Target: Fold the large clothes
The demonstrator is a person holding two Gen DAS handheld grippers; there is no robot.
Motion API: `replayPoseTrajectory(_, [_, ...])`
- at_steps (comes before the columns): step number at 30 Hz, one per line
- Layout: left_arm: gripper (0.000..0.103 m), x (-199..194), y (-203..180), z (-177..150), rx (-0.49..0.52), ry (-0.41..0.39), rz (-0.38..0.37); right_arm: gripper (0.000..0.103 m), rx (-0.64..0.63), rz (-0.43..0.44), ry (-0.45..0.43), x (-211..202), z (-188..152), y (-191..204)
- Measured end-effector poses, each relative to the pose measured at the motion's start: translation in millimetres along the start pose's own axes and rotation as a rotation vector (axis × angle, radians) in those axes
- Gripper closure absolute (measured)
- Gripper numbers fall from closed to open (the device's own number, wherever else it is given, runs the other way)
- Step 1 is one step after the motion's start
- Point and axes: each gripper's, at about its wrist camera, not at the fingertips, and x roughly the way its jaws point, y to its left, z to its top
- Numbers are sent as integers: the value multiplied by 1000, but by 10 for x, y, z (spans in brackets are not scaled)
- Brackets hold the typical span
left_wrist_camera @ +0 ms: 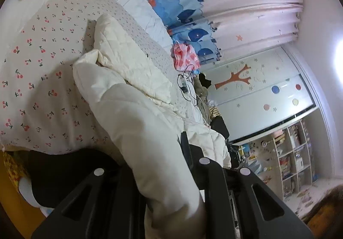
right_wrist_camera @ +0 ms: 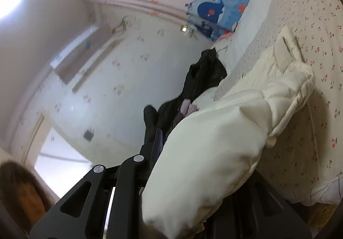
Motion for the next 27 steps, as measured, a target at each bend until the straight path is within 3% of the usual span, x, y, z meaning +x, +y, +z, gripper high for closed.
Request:
replayPoseTrajectory(4, [86,-36,134,-25,-40,7,17,84,39,-24,16,-25,-47,-30])
replayPoseTrajectory(9, [86,-27,396,-235,-26,93,69,84,80,-92,89,-188,-511,-235])
replayPoseTrajectory(13, [86,-5,733,-484,-27,163,126,84,161,-183,161,-447,-931,-685])
replayPoseTrajectory(17, [86,-51,919,-602,-38,156,76,83,200,-206,253,-580,-1219,-970])
replayPoseTrajectory(20, [86,-54,793,-604,8,141,31,83,141,-133,262,-560,-1222,-856])
replayPoseTrajectory(25, [86,-48,492,-440,72,72,-10,83,23,57,137,-557,-900,-574])
replayPoseTrajectory(27, [86,-36,404,-353,82,39,-32,83,-1,79,114,-524,-784,-520])
